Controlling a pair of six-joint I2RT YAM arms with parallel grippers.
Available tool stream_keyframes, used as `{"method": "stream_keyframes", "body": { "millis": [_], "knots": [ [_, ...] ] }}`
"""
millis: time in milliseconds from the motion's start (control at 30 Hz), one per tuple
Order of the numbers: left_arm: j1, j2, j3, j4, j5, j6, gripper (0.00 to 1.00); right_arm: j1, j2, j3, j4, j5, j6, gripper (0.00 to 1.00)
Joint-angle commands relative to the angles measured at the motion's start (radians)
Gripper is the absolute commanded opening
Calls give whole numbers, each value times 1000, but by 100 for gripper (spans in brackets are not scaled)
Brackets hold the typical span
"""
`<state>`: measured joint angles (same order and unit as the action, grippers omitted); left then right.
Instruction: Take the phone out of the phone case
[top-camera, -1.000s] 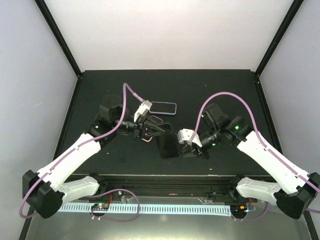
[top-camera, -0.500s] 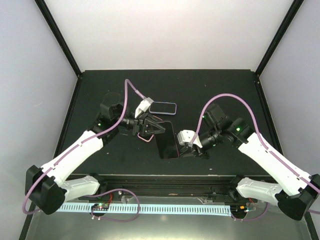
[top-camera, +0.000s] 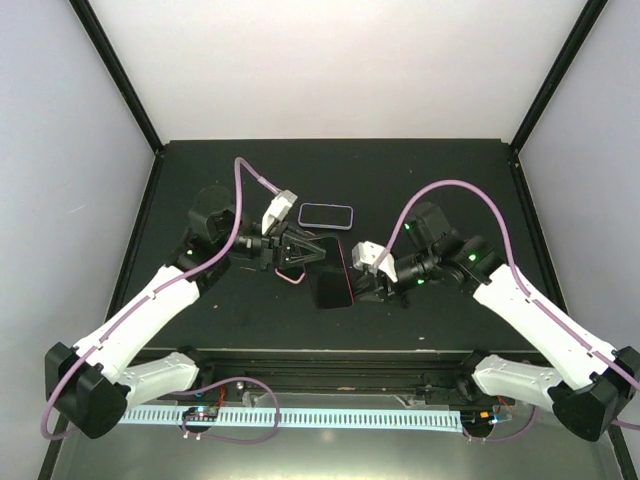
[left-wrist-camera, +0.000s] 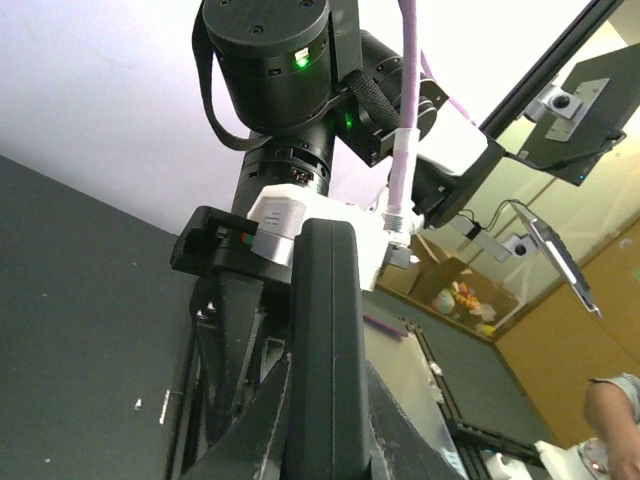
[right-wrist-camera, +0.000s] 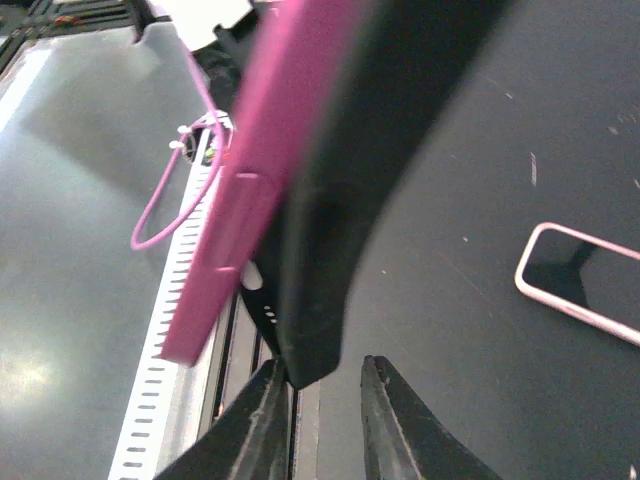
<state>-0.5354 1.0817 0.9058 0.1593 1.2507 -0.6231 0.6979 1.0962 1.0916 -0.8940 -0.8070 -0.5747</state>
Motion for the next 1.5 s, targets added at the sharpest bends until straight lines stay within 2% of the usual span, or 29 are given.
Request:
{"method": "stream_keyframes", "body": {
  "millis": [0, 67, 167, 300, 600, 800, 967, 1067, 1233, 1467],
  "knots": [
    [-32, -49, 13, 46, 110, -53, 1, -47, 48, 15, 247, 225, 152, 22],
    [-31, -48, 0, 60, 106, -54, 2, -48, 70, 32, 266, 288, 198, 27],
    [-32, -50, -19, 77, 100, -56, 2, -66, 103, 71, 258, 289, 230, 33],
    [-32, -52, -29, 81, 84, -53, 2, -83, 119, 106, 252, 200, 255, 38],
    [-30, -49, -56, 51, -14, -13, 2, -86, 92, 125, 269, 13, 296, 61],
    [-29, -55, -109, 136, -118, -57, 2, -85, 77, 114, 322, -69, 354, 63],
    [-29, -45, -197, 383, -187, -214, 2, -86, 86, 89, 410, -113, 423, 63],
    [-29, -21, -217, 477, -202, -275, 2, -86, 98, 79, 436, -129, 444, 60],
    [-28, -5, -216, 479, -236, -268, 2, -85, 102, 57, 464, -194, 463, 51],
    [-28, 14, -201, 428, -300, -223, 2, -86, 82, 15, 456, -243, 477, 28]
  ]
}}
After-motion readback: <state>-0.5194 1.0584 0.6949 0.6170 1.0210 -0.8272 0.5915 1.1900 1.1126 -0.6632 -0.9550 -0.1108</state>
